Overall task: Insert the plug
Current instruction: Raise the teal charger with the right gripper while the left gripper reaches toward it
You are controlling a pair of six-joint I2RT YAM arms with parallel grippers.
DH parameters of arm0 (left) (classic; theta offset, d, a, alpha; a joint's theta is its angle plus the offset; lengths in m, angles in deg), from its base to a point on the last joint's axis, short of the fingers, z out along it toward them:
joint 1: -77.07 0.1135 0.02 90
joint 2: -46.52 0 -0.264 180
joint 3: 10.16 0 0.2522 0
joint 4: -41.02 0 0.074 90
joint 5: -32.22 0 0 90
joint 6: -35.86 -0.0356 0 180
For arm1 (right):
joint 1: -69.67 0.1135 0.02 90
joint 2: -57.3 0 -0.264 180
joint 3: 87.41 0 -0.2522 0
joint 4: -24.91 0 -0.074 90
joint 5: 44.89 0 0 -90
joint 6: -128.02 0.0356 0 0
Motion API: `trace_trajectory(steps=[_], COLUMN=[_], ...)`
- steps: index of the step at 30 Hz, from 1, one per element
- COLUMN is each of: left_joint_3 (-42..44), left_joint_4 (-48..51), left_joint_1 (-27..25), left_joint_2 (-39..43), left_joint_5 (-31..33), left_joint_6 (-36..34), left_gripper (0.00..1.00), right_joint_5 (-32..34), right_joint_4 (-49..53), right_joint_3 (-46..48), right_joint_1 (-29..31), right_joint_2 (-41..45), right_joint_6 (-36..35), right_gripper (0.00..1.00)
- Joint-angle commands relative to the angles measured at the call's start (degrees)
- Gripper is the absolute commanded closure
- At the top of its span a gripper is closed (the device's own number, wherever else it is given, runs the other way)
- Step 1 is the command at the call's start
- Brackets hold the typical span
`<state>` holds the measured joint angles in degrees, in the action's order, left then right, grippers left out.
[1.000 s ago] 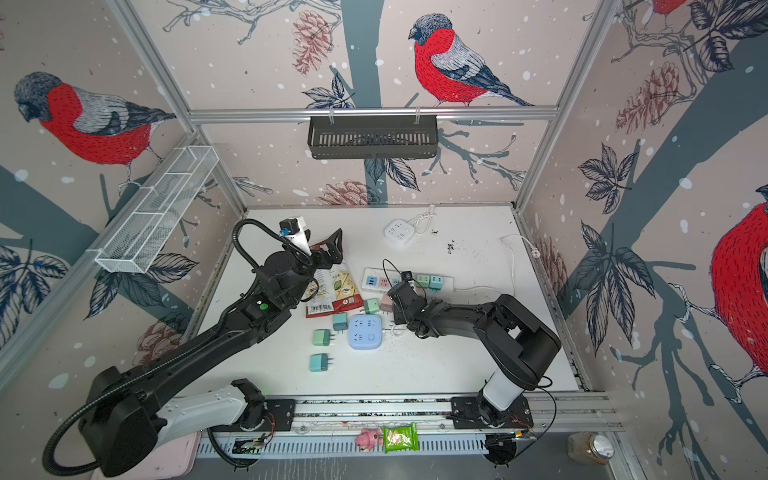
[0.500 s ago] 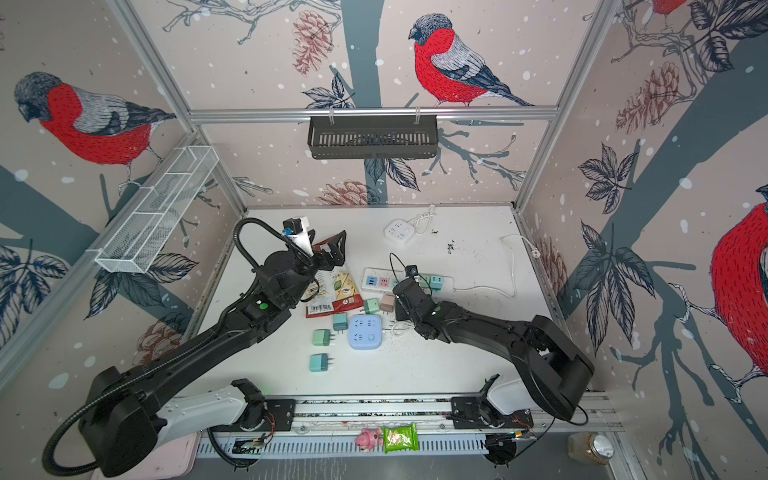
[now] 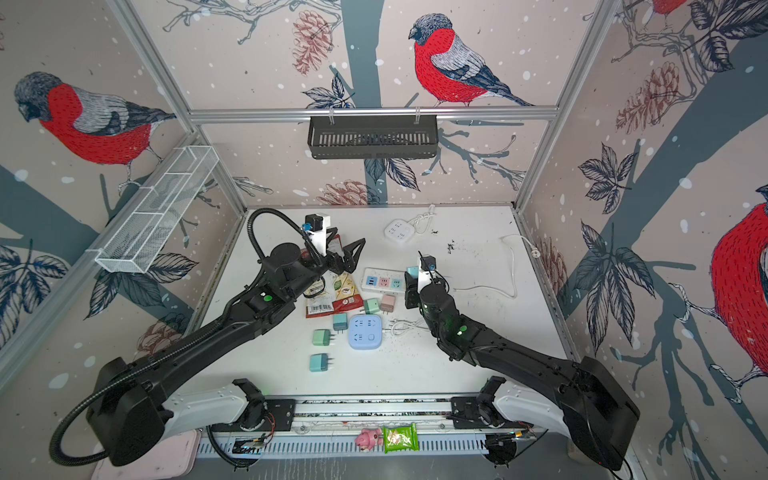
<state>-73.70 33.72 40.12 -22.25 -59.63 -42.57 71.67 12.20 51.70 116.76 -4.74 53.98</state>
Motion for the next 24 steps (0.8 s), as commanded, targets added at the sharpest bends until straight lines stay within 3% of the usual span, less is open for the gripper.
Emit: trace_trajectory(steps=[1,5,10,15,18,21,24], left_joint_3=[-1.1,-3.1,-6.3,-7.1,-7.0,-8.7,-10.0], left_joint_4=[-0.1,0.2,3.3,3.7,4.5,4.8,6.7], left_joint_1=[0.0,0.0,-0.1,-0.1,-0.2,-0.7,-1.2], left_joint_2=[-0.9,-2.9,-6.0,-7.4,-7.4,-7.5,-8.6], left_joint_5=[-6.9,-12.6,-18.1,-24.1,-26.2,-28.3,-30.4], left_joint_6=[-2.4,-3.8,-5.0,-4.9,-5.5,-6.5,-8.1], left_gripper=[0.02,0.02,0.02,0.03,0.04,0.05,0.07], right_joint_5=[3.5,2.8,-6.3,-16.0,-16.9,-14.4,-16.1], right_joint_4=[-14.8,-15.8,-21.5,-32.4,-39.8,-43.0,-43.5], right_joint_3=[1.4,-1.0,0.6,8.1,11.3,11.2,10.8], right_joint_1=[-0.2,-0.2,0.3,0.1,0.2,-0.2,-0.7], right_joint_2=[0.2,-1.9,-2.6,-0.7,-1.4,-2.5,-2.3], right_joint_6=[-7.8,-12.5,-24.5,-38.7,-46.2,-48.4,-50.5], right_gripper=[0.96,0.98,0.99,0.99,0.99,0.99,0.99])
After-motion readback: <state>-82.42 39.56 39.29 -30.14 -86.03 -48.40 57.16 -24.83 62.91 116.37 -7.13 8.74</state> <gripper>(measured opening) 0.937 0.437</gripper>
